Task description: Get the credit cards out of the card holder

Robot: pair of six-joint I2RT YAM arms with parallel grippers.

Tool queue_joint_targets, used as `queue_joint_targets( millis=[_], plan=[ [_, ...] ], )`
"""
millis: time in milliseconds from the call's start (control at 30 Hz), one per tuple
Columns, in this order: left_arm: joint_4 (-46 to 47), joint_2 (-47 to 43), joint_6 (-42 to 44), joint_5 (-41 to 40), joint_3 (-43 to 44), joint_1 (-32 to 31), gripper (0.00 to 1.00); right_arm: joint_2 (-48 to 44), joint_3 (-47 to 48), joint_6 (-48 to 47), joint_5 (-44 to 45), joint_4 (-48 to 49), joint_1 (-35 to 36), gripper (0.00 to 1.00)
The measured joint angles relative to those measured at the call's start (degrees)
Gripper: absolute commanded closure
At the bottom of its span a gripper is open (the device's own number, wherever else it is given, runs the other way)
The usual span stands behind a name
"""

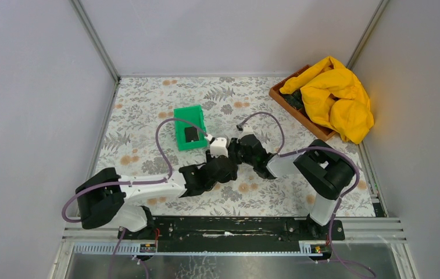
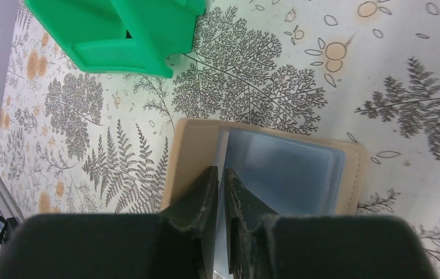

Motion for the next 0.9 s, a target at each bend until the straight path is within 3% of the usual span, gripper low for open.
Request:
queue_joint_targets(
  millis=[100,467,533,567,700,900],
  plan=[
    [-0.39,-0.24,0.96,-0.79,0.0,-2.03,0.11,1.84,1.07,0.2,-0.42,0.26,0.46,0.84],
    [-0.5,-3.74,2.71,-9.22,0.02,-11.56,0.15,2.86,-1.11,1.88,-0.96,4.31,0.55,0.84],
    [0.57,-4.66,3.8,-10.93,-0.07,-13.2,0.24,2.86,-1.81,2.4,-1.03,5.4,0.55,0.84],
    [1.73,-5.18,4.57,-11.37,-0.26,-13.79,0.33,2.86,-2.08,2.6,-1.05,5.86,0.55,0.84],
    [7.48,-6.27,8.61,-10.73,-2.23,-14.84,0.97,2.86,-2.54,3.28,-1.46,6.58,0.55,0.84],
    [10.84,-4.59,11.63,-8.98,-3.41,-14.88,1.0,2.86,-2.54,3.54,-2.01,6.47,0.55,0.84]
  ],
)
